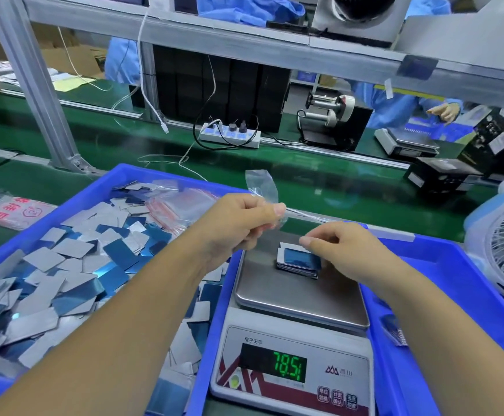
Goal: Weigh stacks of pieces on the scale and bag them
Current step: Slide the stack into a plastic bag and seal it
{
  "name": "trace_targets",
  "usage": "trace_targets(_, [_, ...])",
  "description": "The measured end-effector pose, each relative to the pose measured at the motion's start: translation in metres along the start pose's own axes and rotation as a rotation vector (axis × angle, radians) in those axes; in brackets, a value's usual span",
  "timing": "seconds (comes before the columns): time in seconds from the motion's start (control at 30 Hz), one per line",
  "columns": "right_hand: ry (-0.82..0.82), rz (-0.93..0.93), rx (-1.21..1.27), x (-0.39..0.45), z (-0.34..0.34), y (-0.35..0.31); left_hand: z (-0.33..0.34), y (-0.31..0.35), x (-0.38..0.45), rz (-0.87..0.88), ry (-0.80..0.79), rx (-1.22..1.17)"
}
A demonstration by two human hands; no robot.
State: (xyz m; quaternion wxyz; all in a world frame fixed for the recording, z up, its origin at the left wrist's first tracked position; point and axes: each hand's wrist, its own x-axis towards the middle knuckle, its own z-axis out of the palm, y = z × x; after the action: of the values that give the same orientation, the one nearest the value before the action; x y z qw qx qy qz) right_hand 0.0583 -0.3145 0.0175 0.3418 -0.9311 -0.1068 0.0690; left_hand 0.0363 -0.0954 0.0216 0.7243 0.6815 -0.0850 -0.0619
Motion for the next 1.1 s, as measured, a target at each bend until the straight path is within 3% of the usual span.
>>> trace_targets(0.27, [-0.219,0.066,-0.056,0.016,-0.01,-0.016,-0.004,-0.005,0.0,-0.096,-0.043,0.17])
trace_targets(0.43, [-0.224,0.087,-0.028,0.019,-0.009,-0.018,-0.001,-0.007,0.002,-0.074,-0.032,0.202])
trace_targets(0.6, [-0.167,0.066,-0.006,0.017,-0.006,-0.017,0.002,-0.006,-0.003,-0.183,-0.285,0.193])
trace_targets(0.7, [-0.107,0.04,0.028,0.016,-0.003,-0.014,0.008,-0.006,-0.004,-0.2,-0.239,0.257])
trace_targets(0.83, [-0.017,-0.069,0.073,0.01,0.003,-0.011,0.01,-0.007,-0.004,-0.2,-0.204,0.295])
trace_targets(0.97, [0.04,-0.334,-0.175,-0.002,-0.002,-0.01,0.01,-0.006,-0.004,-0.239,-0.207,0.314])
trace_targets(1.1, [0.097,-0.509,-0.236,-0.009,-0.002,-0.005,0.012,-0.002,-0.005,-0.258,-0.206,0.343])
